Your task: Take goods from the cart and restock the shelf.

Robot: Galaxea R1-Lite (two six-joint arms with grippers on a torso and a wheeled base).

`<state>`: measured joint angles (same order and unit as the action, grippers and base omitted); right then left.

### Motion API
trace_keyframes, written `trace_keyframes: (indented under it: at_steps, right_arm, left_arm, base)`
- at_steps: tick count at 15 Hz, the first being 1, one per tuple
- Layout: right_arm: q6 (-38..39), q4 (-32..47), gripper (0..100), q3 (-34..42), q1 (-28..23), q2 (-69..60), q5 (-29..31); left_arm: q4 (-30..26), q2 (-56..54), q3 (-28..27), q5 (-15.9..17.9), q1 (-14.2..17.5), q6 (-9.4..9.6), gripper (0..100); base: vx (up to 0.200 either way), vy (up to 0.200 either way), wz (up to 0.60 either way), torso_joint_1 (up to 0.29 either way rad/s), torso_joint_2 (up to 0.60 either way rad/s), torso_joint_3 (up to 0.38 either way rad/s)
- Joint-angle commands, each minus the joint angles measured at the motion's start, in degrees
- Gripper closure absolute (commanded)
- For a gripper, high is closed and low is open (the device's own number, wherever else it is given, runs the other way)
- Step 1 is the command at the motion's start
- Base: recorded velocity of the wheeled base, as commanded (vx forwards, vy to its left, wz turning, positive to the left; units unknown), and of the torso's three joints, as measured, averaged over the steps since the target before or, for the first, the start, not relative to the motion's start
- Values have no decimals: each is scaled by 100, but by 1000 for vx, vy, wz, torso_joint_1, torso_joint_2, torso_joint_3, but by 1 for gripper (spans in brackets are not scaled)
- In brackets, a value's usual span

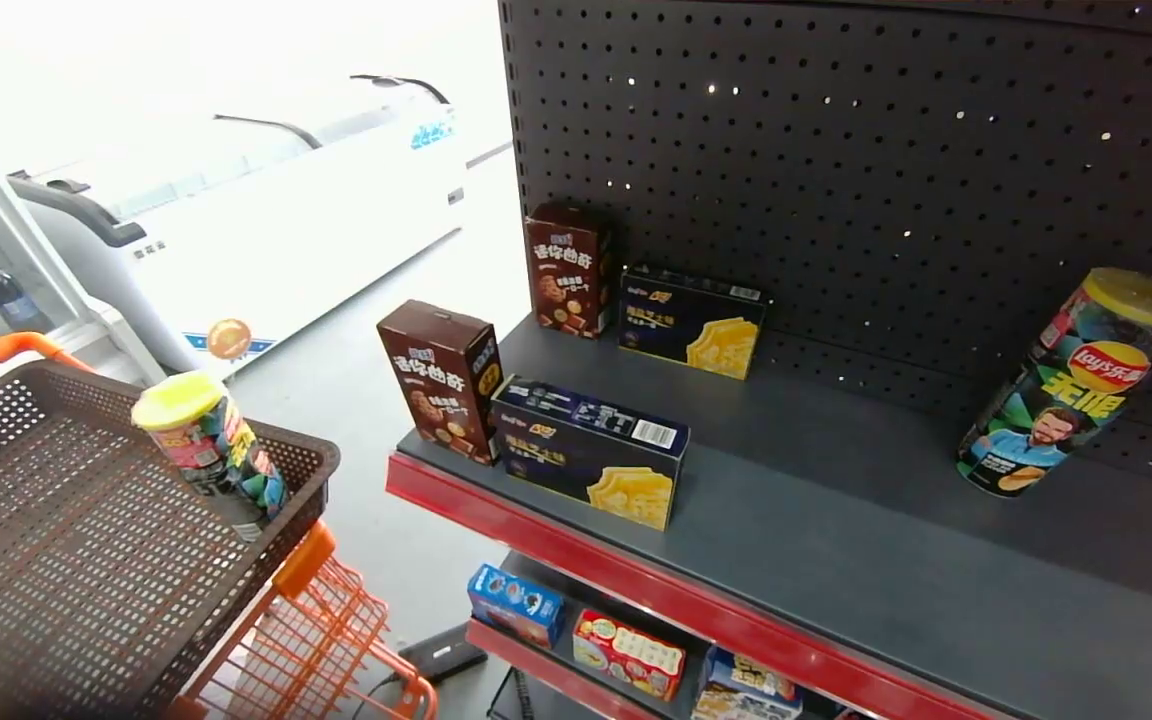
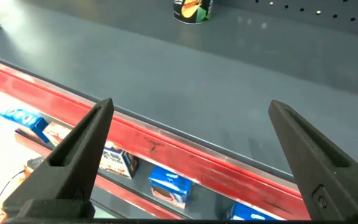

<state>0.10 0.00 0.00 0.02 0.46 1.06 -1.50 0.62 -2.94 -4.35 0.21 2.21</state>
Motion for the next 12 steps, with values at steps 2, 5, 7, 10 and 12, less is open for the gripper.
trace_keyframes:
  at_steps: [2,5,7,10,12]
  right_arm:
    - [-1,-9,0,0,-2,-2,-1]
    - [-1,0,0,0,-2,-2,-9]
    - [-1,-9,0,0,-2,-2,-9]
    - [-1,0,0,0,-2,-2,-9]
    - [-1,-9,0,0,-2,-2,-1]
  left_arm:
    - [-738,949,-981,-92,-3,140,0]
    - [-246,2513,-1200,-66,-47,87,0]
    - [853,3840,-1227,-31,23,-344,0]
    - [1890,5185,-1262,-4,419,-168,0]
    - [2453,6213,-1209,-48,559,-36,0]
  base:
    - [0,0,0,0,0,0]
    - [0,0,0,0,0,0]
    - [0,0,0,0,0,0]
    - [0,0,0,0,0,0]
    - [0,0,0,0,0,0]
